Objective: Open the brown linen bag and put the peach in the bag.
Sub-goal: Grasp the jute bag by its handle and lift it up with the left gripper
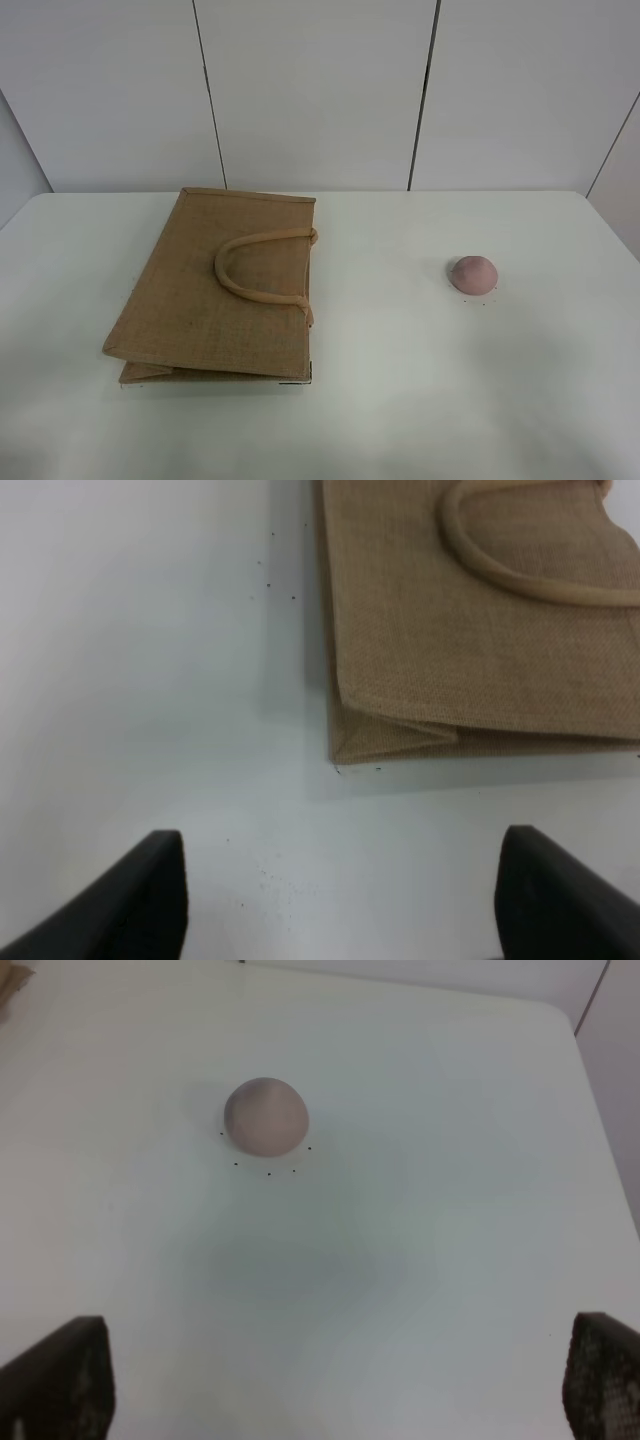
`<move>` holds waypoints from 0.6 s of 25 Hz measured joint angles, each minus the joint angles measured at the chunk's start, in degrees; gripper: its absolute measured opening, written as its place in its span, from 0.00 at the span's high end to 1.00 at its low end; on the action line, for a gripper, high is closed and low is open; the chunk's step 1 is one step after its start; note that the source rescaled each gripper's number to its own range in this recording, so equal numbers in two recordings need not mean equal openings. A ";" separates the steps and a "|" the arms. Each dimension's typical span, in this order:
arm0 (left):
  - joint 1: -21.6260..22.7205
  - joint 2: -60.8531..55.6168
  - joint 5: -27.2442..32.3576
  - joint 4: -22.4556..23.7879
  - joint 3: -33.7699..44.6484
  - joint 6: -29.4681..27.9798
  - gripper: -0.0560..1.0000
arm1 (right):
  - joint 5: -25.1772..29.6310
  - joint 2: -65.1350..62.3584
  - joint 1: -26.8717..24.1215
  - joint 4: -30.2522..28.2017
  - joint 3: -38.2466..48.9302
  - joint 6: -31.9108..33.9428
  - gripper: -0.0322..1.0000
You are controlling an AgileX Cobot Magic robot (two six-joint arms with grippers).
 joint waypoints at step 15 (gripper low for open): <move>0.00 6.22 2.60 0.00 -4.34 0.31 0.09 | 0.00 0.00 0.00 0.00 0.00 0.00 0.00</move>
